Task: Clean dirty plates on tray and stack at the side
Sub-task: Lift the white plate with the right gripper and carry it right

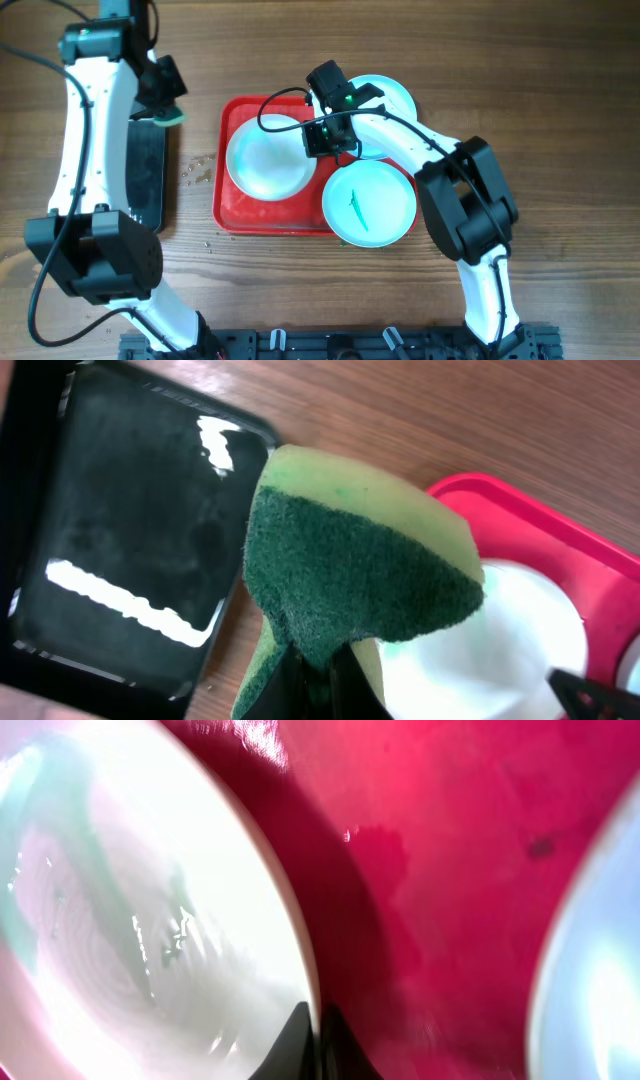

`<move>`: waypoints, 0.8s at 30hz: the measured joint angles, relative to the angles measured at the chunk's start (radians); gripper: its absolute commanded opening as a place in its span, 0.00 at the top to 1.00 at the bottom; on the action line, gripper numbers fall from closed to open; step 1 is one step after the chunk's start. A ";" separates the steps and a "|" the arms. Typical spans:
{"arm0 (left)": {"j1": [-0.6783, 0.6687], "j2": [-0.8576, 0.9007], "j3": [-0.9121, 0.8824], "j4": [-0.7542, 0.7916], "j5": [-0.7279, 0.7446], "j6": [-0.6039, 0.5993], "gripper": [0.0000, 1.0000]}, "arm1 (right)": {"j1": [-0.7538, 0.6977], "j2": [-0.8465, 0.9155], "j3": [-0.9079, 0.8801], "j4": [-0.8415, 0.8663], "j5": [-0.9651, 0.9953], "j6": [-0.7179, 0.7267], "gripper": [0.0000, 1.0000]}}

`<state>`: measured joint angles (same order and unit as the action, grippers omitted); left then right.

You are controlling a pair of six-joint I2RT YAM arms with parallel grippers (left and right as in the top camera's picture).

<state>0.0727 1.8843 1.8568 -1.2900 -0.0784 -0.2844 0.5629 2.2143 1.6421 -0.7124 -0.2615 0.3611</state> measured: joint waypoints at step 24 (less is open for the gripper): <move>0.123 0.006 -0.095 -0.045 0.035 -0.049 0.96 | 0.428 -0.322 -0.005 -0.048 1.536 -0.053 0.96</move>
<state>0.1959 1.8900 1.7618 -1.3354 -0.0437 -0.3332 0.9909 1.8927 1.6371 -0.7605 1.2747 0.3084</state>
